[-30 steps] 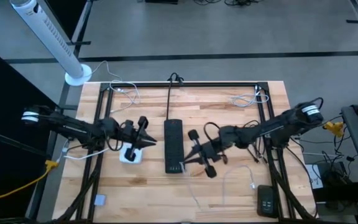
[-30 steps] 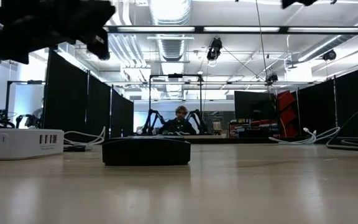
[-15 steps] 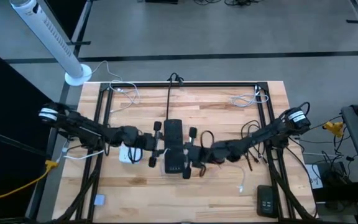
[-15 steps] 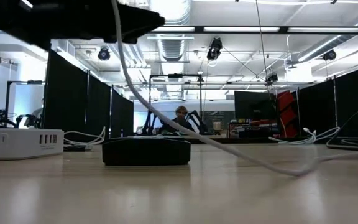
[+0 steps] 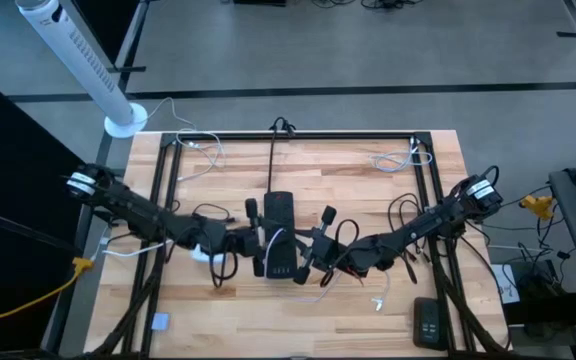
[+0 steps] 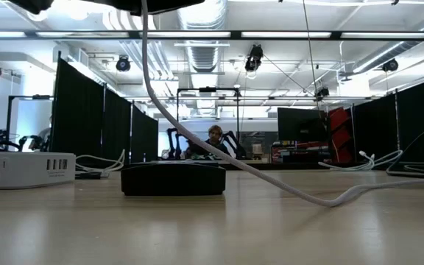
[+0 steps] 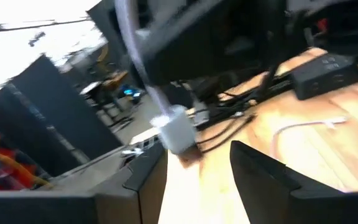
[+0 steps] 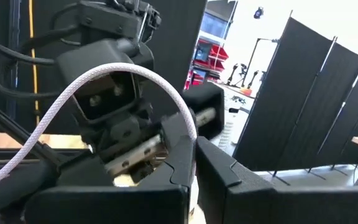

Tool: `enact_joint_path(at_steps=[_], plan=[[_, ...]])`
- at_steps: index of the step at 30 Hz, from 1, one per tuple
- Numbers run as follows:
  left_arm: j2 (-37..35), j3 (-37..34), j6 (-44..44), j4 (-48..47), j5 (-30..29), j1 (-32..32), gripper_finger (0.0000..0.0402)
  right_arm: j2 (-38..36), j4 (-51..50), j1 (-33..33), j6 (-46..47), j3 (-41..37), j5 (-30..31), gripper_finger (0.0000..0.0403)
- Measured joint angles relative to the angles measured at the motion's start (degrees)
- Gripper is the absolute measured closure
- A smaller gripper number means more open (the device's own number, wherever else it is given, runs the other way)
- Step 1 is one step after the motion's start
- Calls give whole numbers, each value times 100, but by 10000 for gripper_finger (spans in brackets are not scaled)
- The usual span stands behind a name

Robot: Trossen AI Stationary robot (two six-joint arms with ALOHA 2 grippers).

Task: Insert USB
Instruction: Insert the purple charger cable into the center black outlet extension

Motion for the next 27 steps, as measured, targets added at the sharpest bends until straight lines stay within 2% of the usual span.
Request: enact_joint_path(at_steps=[7,19,23,27], plan=[[0,0,-14,-21,-174,-58,277,2,0,0,52,-11,278,403],[0,-4,-332,210,-425,-58,322,2,-35,-4,271,-11,290,403],[0,-4,-515,220,-795,-58,337,2,-44,-4,278,-11,292,403],[0,-7,-518,201,-864,-58,364,2,-46,-6,290,-14,297,403]])
